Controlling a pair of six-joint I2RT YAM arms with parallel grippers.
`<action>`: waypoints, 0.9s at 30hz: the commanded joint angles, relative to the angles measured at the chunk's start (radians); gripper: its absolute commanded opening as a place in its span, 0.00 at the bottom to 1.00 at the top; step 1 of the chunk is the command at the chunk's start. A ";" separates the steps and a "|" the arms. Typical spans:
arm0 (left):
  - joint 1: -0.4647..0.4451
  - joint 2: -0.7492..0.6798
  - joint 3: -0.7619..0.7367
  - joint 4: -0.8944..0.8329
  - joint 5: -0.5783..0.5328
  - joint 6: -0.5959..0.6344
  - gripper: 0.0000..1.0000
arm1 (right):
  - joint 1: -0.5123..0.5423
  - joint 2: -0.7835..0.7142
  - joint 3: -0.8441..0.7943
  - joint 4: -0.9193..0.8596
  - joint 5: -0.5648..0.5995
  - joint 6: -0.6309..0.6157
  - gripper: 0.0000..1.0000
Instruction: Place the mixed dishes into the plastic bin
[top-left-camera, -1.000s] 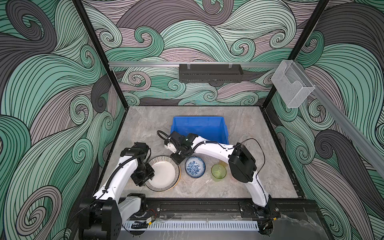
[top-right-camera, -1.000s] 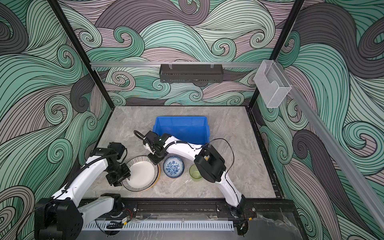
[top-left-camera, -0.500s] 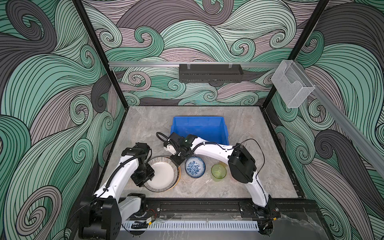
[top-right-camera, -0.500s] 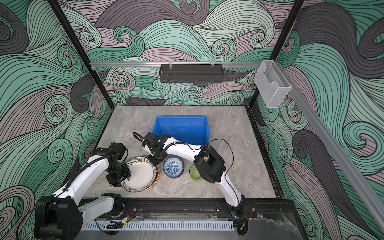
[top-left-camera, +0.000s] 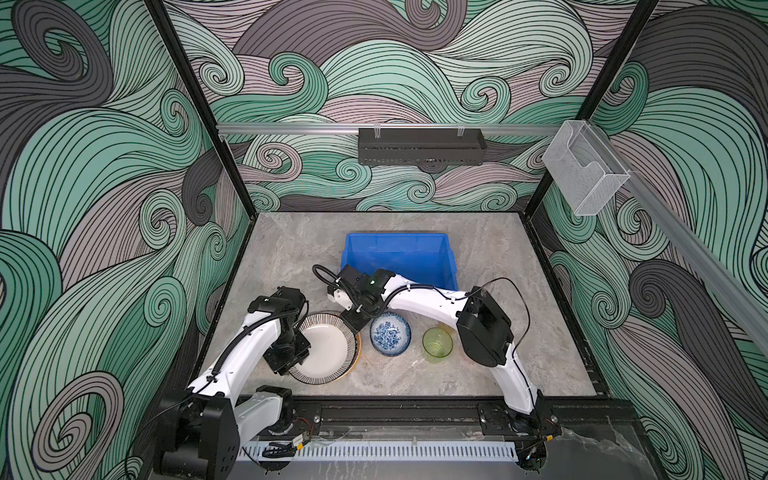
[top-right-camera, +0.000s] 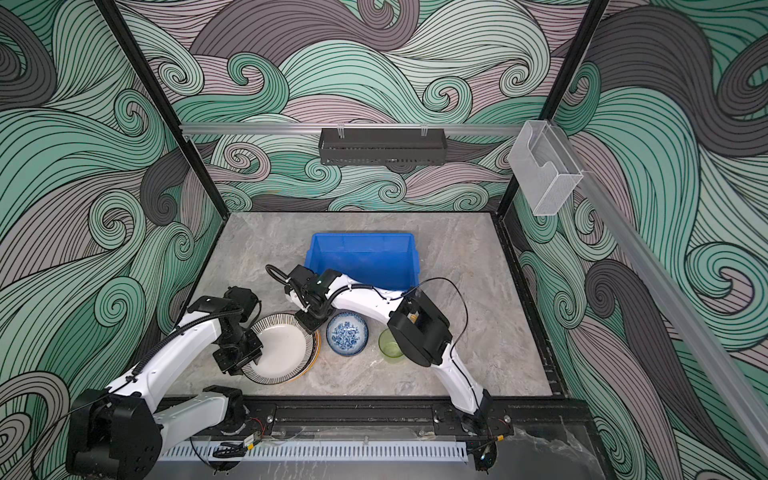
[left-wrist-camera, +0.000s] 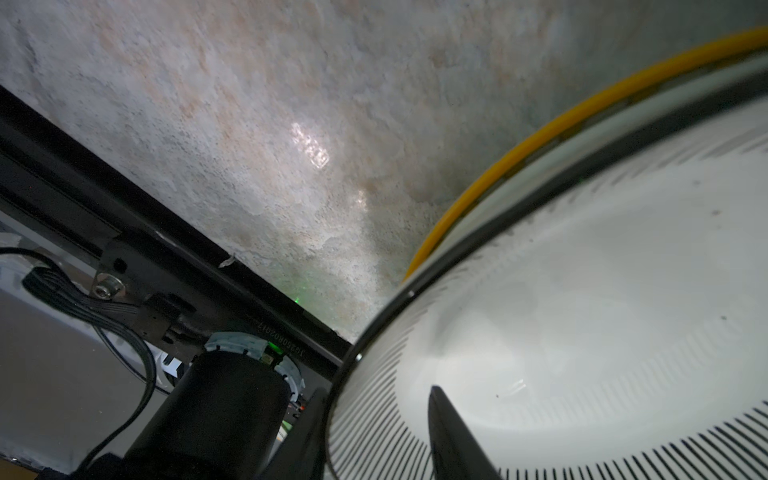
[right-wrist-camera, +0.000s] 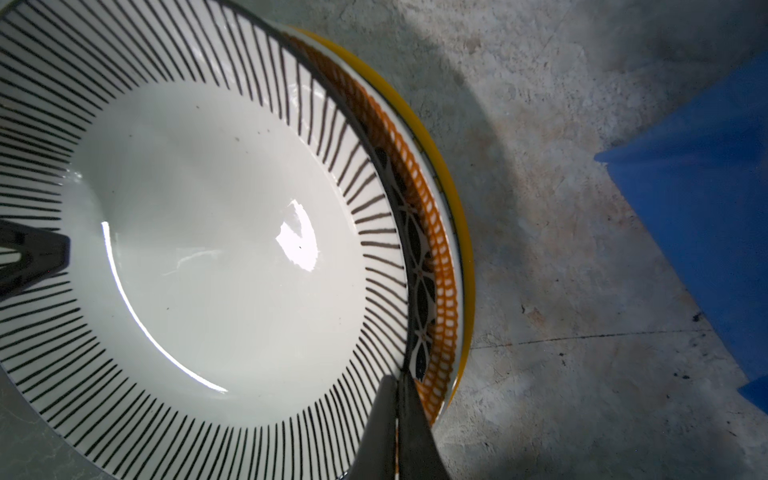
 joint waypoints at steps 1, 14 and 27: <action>-0.014 -0.015 -0.004 -0.031 -0.024 -0.037 0.42 | 0.022 -0.010 -0.031 -0.048 -0.028 -0.021 0.06; -0.054 -0.008 -0.005 -0.047 -0.060 -0.077 0.39 | 0.021 -0.018 -0.038 -0.047 -0.029 -0.026 0.06; -0.056 -0.082 -0.081 0.019 -0.035 -0.163 0.32 | 0.025 -0.023 -0.043 -0.052 -0.030 -0.027 0.06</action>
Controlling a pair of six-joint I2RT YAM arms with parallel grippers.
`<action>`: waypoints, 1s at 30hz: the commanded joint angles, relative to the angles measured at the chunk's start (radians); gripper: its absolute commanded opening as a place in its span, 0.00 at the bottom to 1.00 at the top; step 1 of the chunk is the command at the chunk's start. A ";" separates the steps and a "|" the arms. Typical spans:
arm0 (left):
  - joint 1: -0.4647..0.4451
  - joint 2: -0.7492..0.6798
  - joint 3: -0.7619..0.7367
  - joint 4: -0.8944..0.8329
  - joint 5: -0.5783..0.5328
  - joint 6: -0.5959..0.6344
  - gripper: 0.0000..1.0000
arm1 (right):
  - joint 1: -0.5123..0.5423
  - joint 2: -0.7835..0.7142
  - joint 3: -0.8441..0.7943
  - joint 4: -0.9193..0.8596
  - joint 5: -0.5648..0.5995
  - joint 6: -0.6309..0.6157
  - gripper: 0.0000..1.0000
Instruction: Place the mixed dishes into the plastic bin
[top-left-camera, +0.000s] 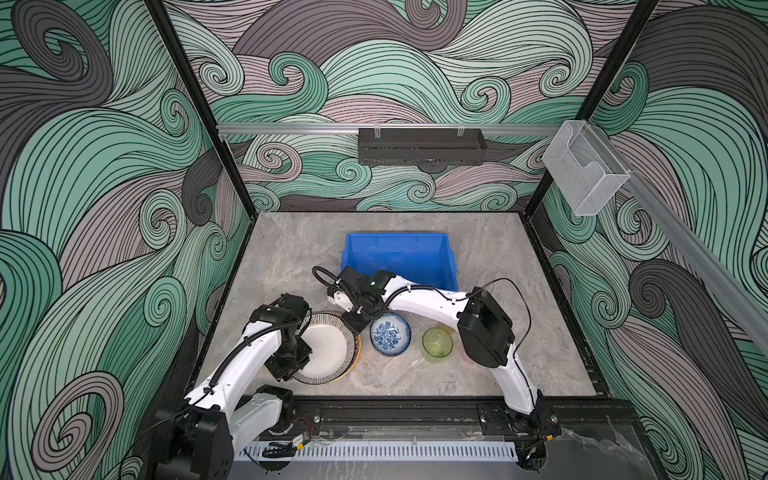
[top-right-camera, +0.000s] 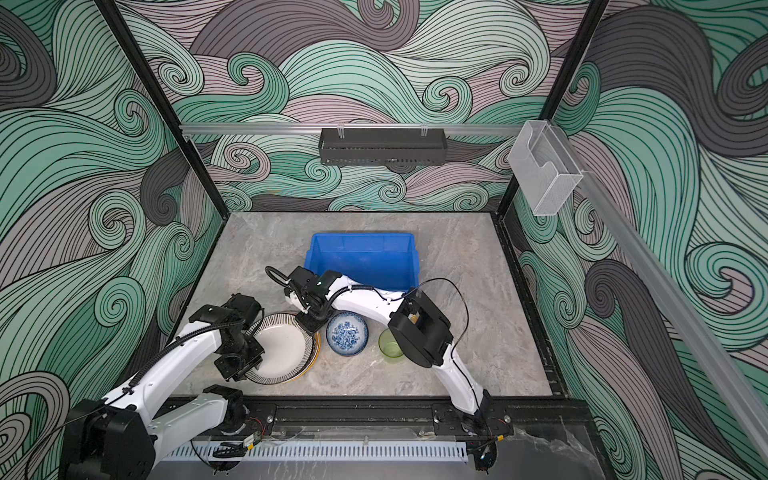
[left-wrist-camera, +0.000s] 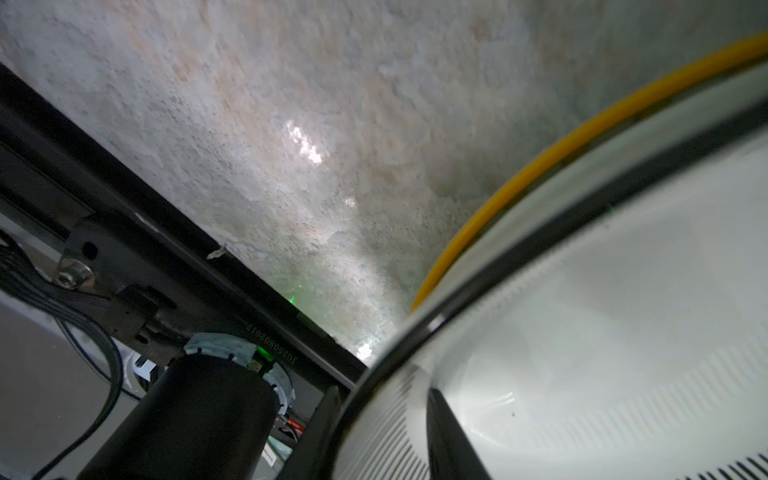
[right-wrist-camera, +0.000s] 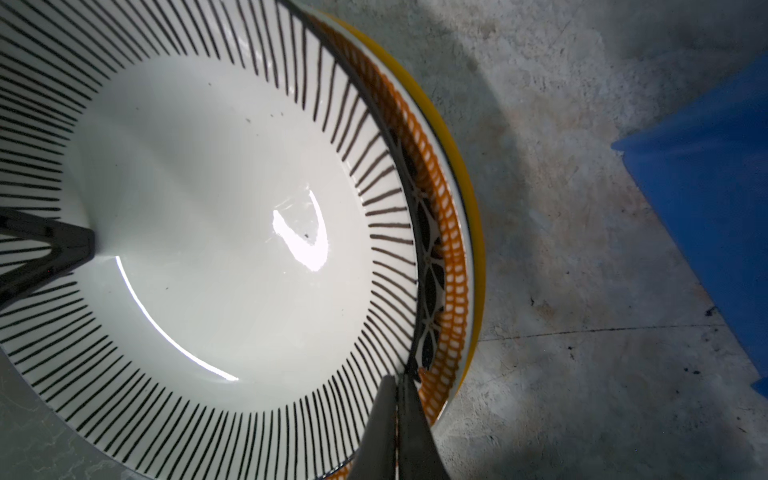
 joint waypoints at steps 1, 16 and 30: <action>-0.010 -0.021 0.000 -0.025 -0.032 -0.047 0.32 | 0.020 -0.011 -0.027 -0.047 -0.021 -0.012 0.06; -0.010 -0.098 0.011 -0.040 -0.046 -0.048 0.10 | 0.022 -0.014 -0.016 -0.058 0.001 -0.013 0.08; -0.010 -0.132 0.111 -0.121 -0.120 -0.005 0.00 | 0.023 -0.039 0.013 -0.063 0.069 -0.016 0.12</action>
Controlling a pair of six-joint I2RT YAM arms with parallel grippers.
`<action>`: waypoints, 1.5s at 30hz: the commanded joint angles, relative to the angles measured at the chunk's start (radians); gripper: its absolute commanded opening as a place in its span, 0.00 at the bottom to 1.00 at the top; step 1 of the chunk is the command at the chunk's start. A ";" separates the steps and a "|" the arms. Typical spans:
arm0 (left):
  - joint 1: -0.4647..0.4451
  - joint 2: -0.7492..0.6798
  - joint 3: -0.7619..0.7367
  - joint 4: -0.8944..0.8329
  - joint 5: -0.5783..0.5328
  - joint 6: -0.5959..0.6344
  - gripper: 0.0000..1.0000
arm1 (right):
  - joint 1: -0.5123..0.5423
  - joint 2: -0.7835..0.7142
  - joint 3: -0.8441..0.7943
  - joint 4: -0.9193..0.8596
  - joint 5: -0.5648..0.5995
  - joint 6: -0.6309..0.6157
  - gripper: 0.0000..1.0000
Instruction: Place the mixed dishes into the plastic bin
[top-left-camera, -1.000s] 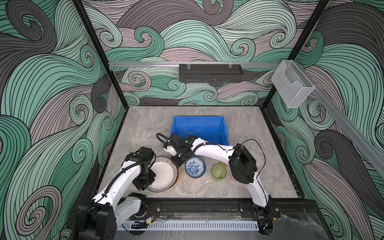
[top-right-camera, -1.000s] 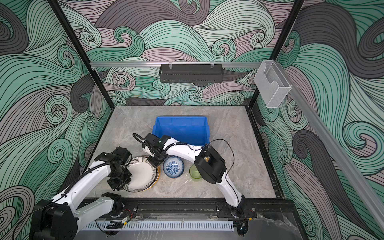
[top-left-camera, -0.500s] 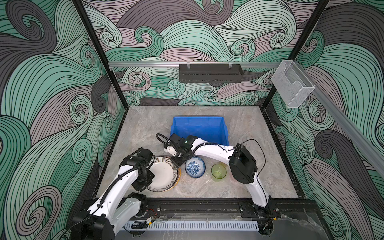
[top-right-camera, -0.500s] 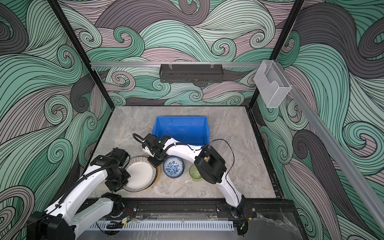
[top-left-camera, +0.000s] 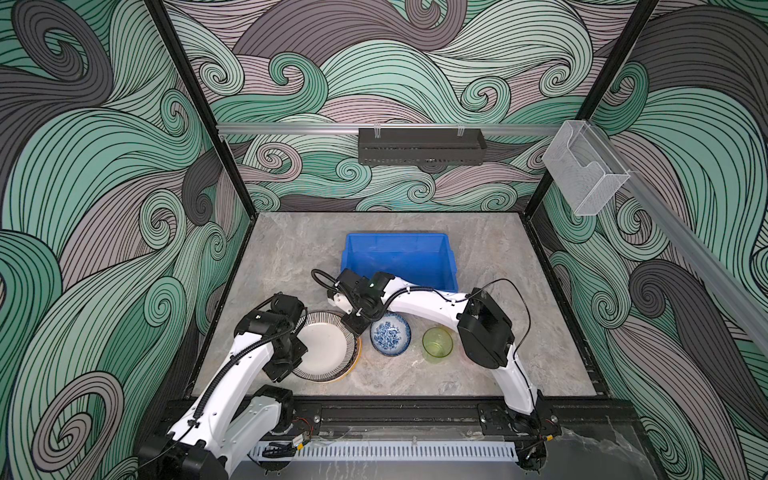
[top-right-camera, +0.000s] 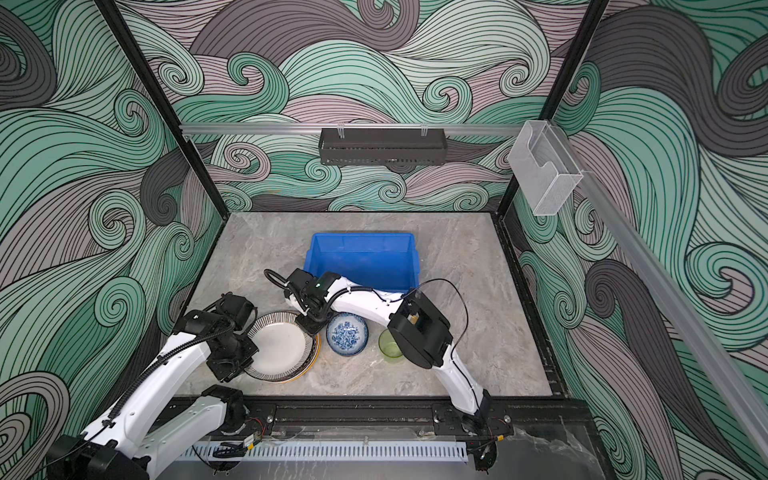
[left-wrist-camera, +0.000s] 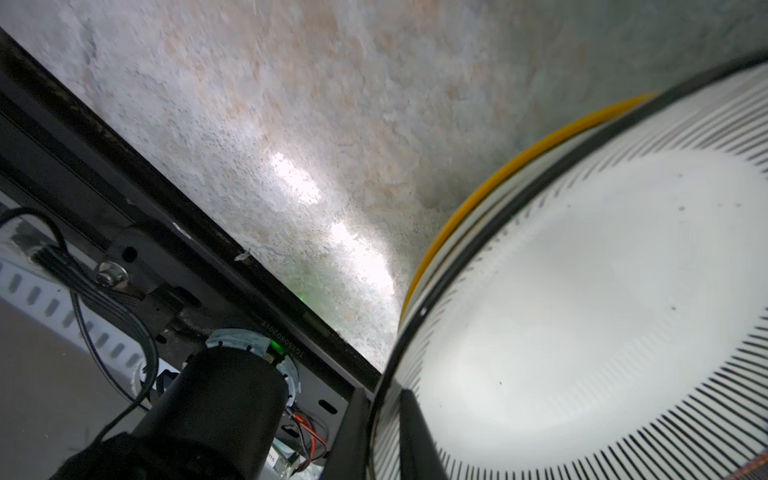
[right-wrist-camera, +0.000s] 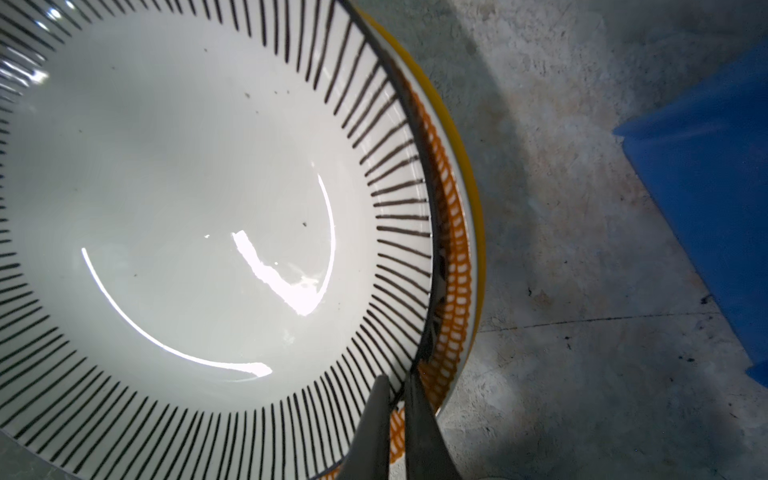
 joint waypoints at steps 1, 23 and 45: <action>-0.009 -0.006 0.055 -0.058 -0.069 0.013 0.00 | 0.010 -0.041 0.018 -0.045 0.037 -0.011 0.13; -0.009 -0.063 0.071 -0.035 -0.092 0.093 0.00 | 0.010 -0.086 0.065 -0.045 0.095 0.031 0.26; -0.009 0.017 0.069 -0.036 -0.073 0.086 0.23 | 0.008 0.027 0.077 -0.082 0.150 0.007 0.17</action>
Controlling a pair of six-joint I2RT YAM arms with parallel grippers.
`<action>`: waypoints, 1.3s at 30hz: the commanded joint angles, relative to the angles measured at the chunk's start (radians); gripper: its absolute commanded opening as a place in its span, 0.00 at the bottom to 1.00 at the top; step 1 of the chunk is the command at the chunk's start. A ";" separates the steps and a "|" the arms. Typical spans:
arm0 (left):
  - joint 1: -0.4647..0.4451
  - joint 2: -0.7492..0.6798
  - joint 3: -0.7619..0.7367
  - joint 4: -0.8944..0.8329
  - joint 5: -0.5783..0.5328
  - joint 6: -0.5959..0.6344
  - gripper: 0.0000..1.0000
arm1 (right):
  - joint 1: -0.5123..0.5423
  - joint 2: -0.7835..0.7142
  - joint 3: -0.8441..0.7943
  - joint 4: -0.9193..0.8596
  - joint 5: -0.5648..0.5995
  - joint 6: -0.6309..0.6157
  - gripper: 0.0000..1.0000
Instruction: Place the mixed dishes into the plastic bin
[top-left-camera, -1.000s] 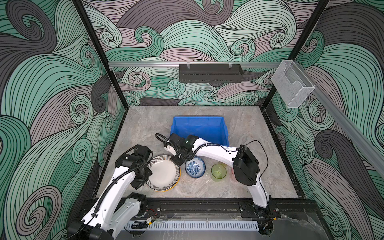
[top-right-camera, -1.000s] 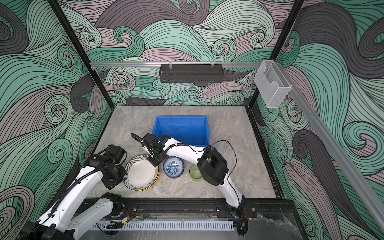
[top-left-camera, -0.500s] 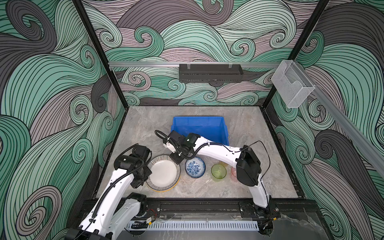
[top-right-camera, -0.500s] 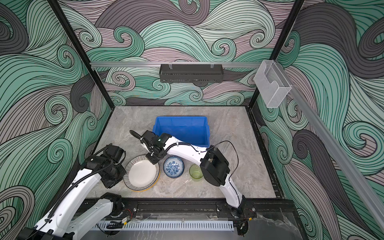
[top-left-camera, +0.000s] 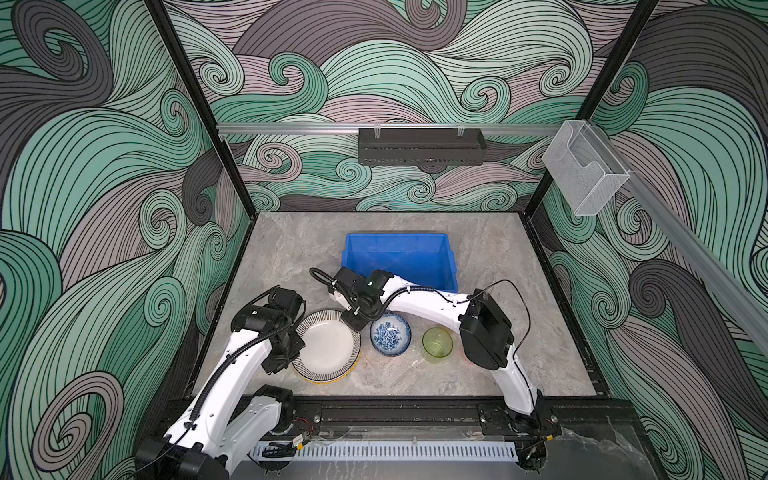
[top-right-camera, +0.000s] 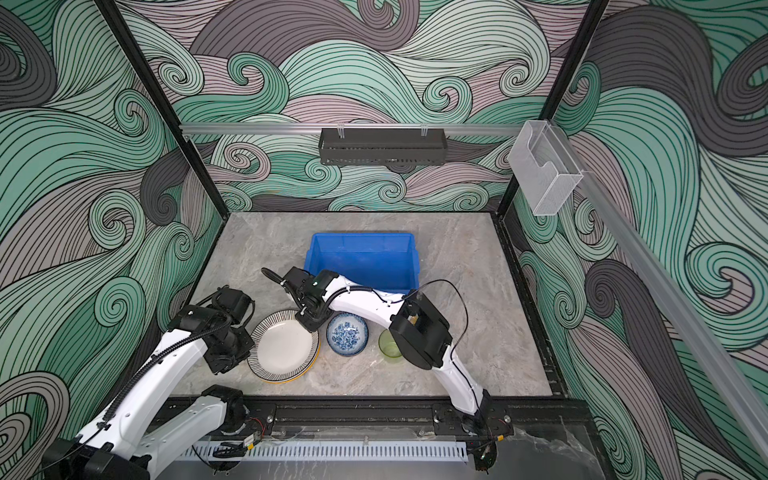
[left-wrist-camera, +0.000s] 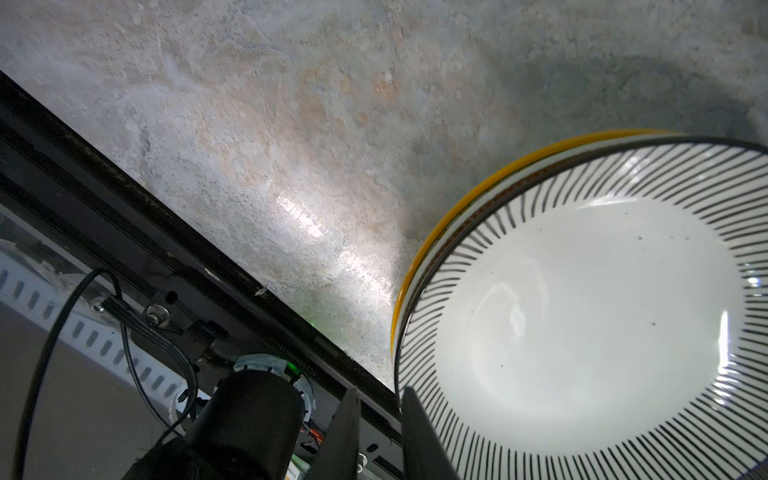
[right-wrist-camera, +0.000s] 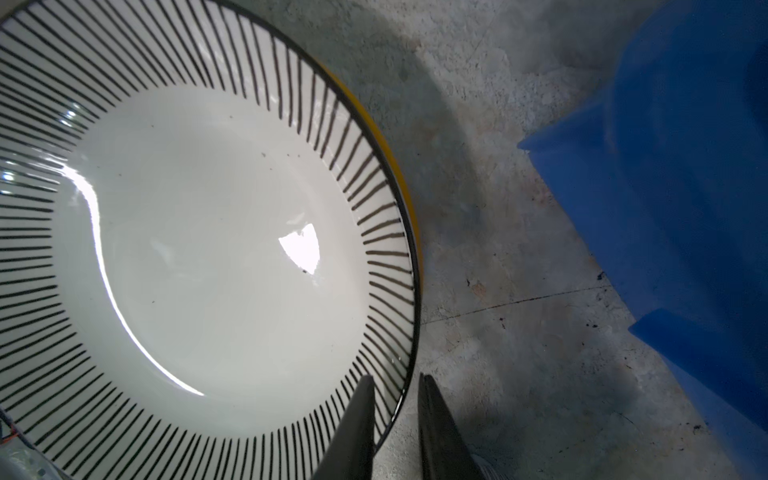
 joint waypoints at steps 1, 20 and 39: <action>-0.010 0.009 0.007 -0.025 -0.006 -0.006 0.23 | 0.000 0.023 0.022 -0.027 0.016 -0.011 0.16; -0.010 0.083 -0.031 0.000 0.044 -0.057 0.39 | -0.005 0.045 -0.005 -0.024 -0.039 -0.014 0.04; -0.010 0.047 -0.046 0.024 0.047 -0.061 0.39 | -0.003 0.068 -0.016 -0.008 -0.111 -0.008 0.03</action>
